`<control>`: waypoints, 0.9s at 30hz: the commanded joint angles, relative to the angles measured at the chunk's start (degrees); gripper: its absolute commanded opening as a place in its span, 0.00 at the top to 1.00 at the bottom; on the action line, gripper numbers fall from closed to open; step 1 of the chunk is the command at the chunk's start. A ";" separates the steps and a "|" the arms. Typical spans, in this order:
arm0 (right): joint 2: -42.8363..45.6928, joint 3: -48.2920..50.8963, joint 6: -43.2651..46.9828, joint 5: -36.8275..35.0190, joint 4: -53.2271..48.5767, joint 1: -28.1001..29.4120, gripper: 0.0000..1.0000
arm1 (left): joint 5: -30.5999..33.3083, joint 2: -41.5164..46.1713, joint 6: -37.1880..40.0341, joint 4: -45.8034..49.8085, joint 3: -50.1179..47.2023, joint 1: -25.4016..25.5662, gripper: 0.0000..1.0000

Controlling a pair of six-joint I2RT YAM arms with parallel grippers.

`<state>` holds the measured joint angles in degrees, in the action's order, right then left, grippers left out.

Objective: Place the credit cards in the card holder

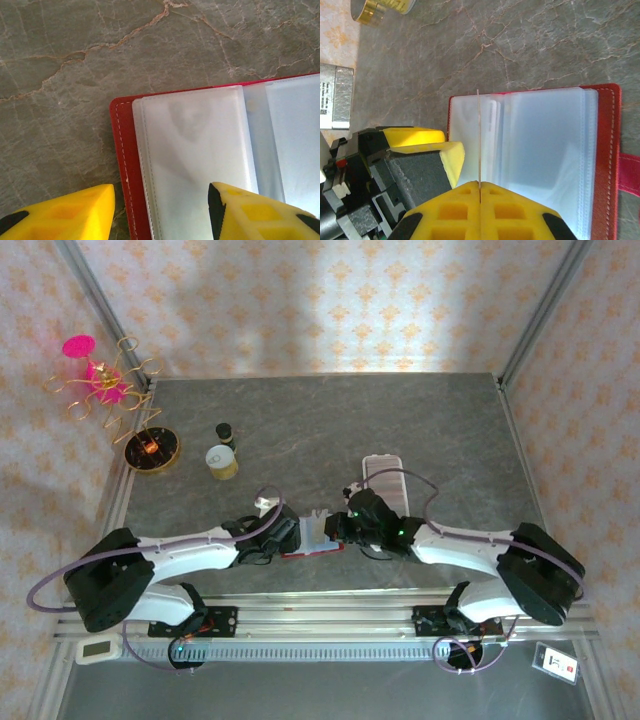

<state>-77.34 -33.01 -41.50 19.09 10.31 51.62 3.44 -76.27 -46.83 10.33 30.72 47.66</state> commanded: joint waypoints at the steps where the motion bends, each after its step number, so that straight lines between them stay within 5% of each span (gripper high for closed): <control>1: -1.81 -1.96 -1.53 -1.10 3.75 0.42 1.00 | 0.08 -0.34 -0.36 1.15 1.66 0.72 0.46; 27: -3.90 -1.52 -4.84 -5.78 3.14 0.86 1.00 | -0.19 -2.71 -0.46 -1.98 -2.86 0.68 0.67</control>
<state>-82.39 -34.15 -45.04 15.77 12.51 52.14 3.31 -78.13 -46.87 6.57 29.80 48.01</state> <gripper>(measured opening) 0.043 0.330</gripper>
